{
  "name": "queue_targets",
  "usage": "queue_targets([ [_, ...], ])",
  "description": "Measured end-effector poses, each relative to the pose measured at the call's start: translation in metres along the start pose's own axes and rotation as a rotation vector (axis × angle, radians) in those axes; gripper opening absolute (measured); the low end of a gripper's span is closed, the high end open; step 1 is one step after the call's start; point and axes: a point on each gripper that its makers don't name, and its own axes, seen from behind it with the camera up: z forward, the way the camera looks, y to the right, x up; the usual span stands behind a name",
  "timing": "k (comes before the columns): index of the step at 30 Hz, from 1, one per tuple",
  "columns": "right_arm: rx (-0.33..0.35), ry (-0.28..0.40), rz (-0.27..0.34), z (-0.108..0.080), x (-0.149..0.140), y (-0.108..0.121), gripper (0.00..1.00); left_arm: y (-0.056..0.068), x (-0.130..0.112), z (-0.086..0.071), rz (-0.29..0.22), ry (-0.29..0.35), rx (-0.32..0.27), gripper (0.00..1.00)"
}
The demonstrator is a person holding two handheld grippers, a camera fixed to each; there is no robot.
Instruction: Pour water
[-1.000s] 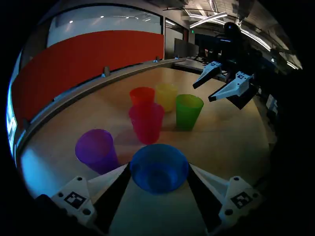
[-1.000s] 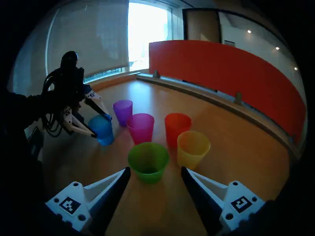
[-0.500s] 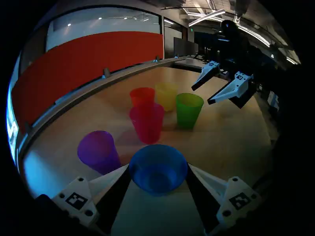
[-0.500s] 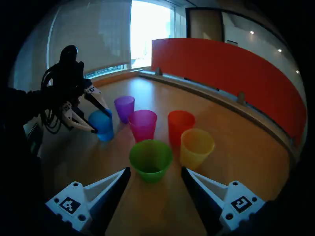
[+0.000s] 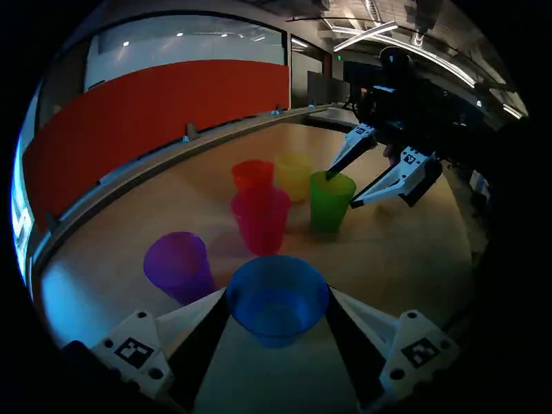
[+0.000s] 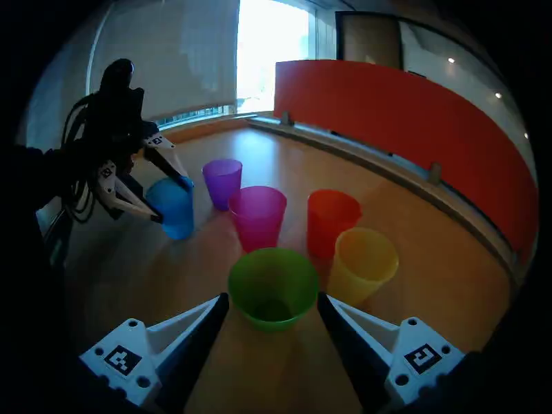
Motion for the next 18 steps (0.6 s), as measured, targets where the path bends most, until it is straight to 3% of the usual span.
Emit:
queue_targets([
  [12,-0.006,0.004,-0.013,0.019,0.003,0.001,0.99,0.004,0.005,-0.011,-0.026,0.022,-0.003,0.89],
  [18,-0.005,0.014,-0.002,0.020,0.004,-0.001,0.92,0.004,0.006,-0.014,-0.028,0.025,0.003,0.89],
])
